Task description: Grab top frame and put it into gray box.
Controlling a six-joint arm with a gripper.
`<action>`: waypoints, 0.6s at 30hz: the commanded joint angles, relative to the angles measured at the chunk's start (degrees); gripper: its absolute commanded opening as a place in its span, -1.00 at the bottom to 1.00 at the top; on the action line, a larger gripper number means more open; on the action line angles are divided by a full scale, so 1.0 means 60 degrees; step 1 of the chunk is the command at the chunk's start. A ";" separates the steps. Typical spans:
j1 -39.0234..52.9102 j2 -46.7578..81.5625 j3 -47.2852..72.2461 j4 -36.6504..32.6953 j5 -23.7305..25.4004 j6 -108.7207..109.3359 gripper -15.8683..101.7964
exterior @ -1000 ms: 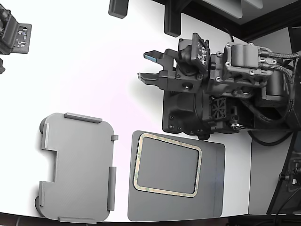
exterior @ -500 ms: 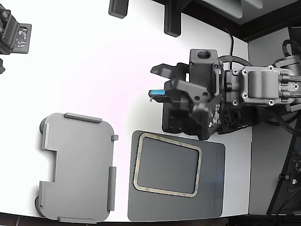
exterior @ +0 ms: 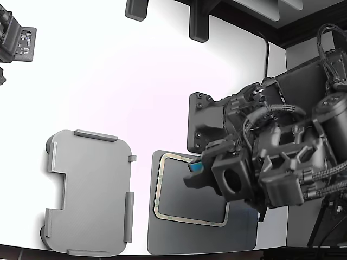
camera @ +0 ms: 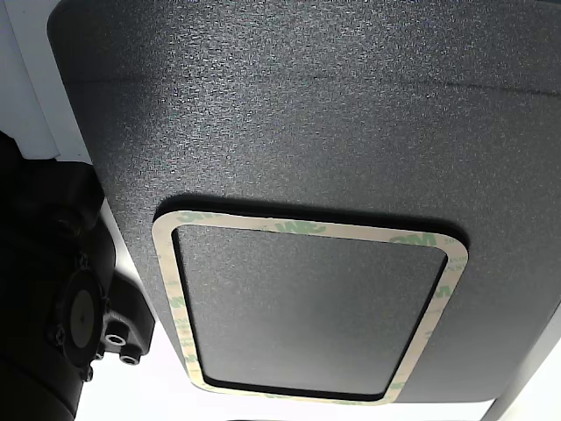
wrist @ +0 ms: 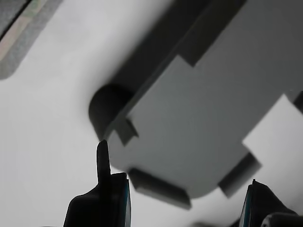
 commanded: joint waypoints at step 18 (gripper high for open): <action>0.4351 -0.2988 -0.1172 0.0645 -0.0308 -0.0366 0.95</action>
